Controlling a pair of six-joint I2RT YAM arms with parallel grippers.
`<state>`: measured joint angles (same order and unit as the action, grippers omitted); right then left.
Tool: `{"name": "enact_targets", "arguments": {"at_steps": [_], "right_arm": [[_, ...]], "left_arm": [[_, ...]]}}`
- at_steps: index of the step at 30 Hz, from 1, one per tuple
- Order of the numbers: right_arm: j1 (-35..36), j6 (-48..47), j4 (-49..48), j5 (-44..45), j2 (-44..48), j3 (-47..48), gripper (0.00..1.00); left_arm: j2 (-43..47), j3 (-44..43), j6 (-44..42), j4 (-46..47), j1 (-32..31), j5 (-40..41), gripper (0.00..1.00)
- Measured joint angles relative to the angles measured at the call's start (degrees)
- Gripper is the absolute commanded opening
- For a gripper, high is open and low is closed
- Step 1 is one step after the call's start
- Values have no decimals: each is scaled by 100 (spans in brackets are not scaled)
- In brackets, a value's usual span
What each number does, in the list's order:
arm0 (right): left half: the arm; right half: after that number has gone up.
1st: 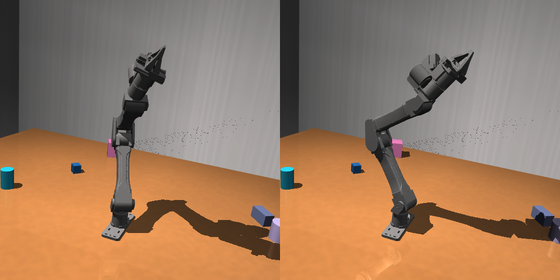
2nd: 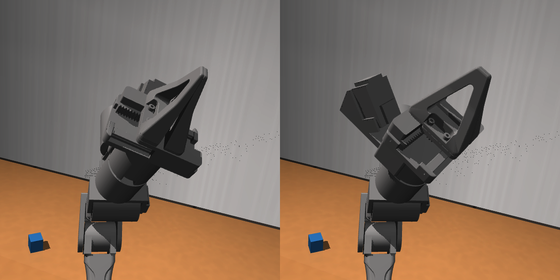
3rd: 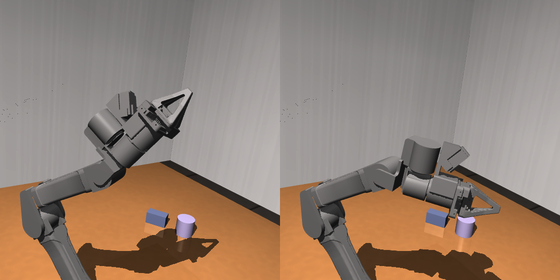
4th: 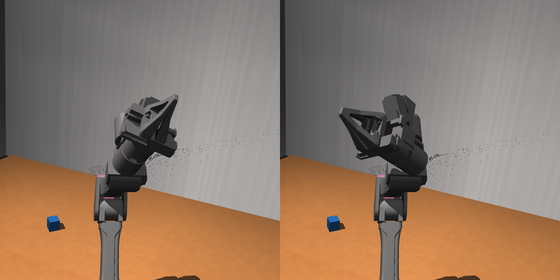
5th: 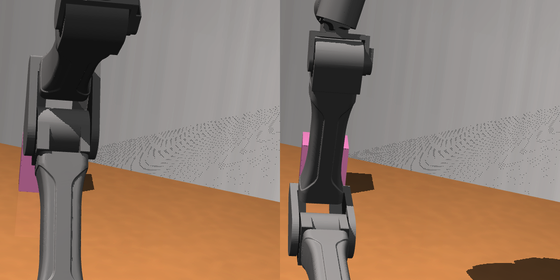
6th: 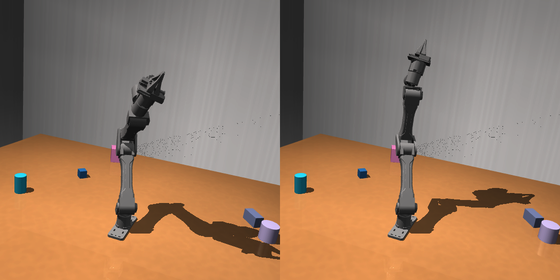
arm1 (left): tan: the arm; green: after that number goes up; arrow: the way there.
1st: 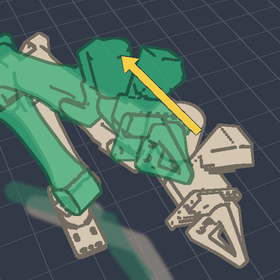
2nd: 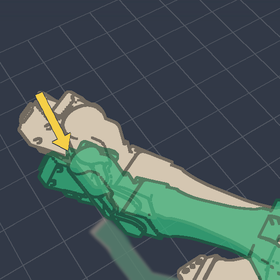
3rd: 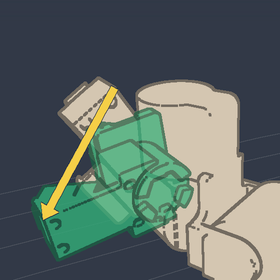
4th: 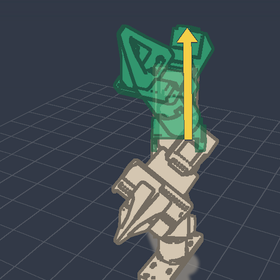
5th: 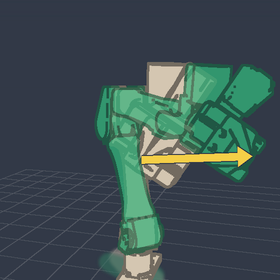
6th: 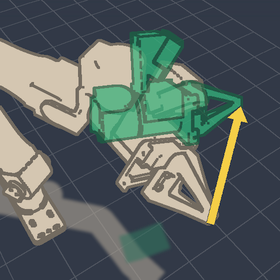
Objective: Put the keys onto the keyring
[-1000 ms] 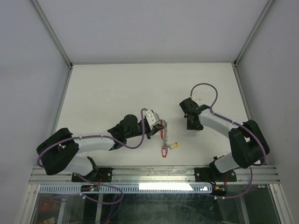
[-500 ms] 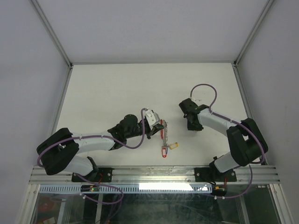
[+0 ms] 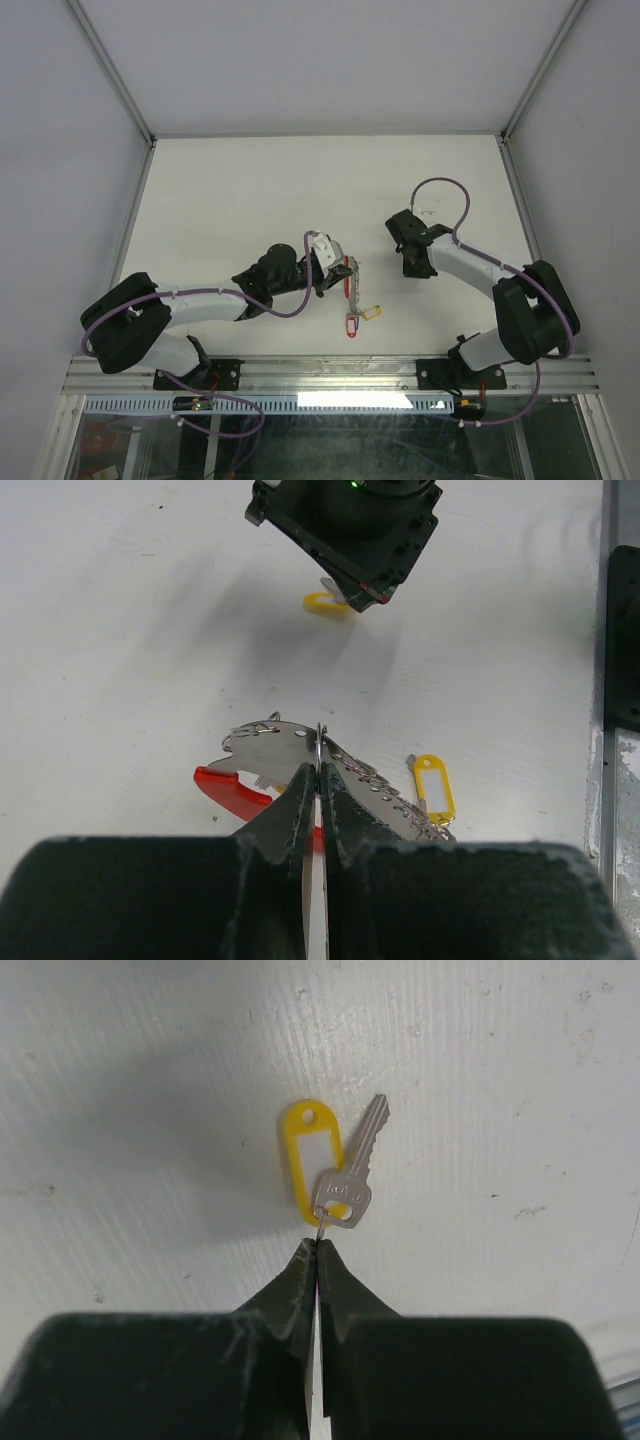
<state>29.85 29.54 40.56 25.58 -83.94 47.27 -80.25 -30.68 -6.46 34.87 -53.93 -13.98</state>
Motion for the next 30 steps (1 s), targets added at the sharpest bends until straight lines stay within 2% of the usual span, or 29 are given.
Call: {"name": "enact_targets", "arguments": {"at_steps": [6, 10, 22, 30], "right_arm": [[0, -39, -4, 9, 302, 0, 0], [4, -328, -227, -321, 693, -42, 0], [9, -1827, -1532, -2962, 2385, -1003, 0], [9, -2649, -1958, -4623, 2535, -1045, 0]], "left_arm": [[-7, -9, 0, -4, 0, -7, 0], [-7, -9, 0, -4, 0, -7, 0], [-15, -7, 2, 26, 0, -4, 0], [-55, 120, -26, 313, 0, -2, 0]]}}
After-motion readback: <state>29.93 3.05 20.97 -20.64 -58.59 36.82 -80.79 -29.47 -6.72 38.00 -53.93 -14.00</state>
